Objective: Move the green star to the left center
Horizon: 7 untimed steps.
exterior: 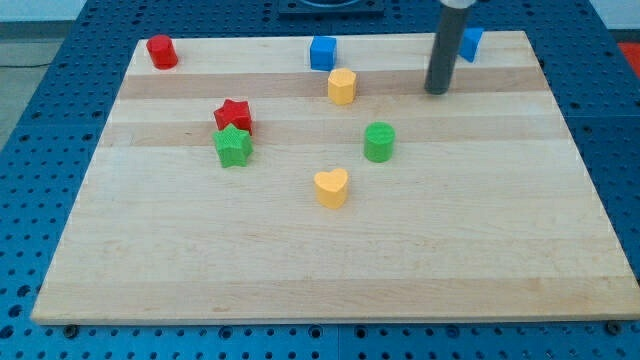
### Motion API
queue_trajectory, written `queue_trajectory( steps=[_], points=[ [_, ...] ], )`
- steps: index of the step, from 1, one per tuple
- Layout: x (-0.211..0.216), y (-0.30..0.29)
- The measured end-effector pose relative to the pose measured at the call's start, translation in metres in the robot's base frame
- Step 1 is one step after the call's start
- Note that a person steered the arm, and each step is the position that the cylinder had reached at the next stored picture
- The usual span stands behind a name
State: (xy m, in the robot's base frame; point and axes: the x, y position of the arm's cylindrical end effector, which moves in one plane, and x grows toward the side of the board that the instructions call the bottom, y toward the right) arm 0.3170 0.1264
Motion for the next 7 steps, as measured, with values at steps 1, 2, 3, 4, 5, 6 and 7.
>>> queue_trajectory(
  steps=[1, 2, 3, 4, 5, 6, 7],
  points=[
    [0.023, -0.041],
    [0.056, -0.088],
    [0.083, -0.138],
    [0.096, -0.182],
    [0.100, -0.218],
    [0.100, -0.245],
    [0.100, -0.272]
  ],
)
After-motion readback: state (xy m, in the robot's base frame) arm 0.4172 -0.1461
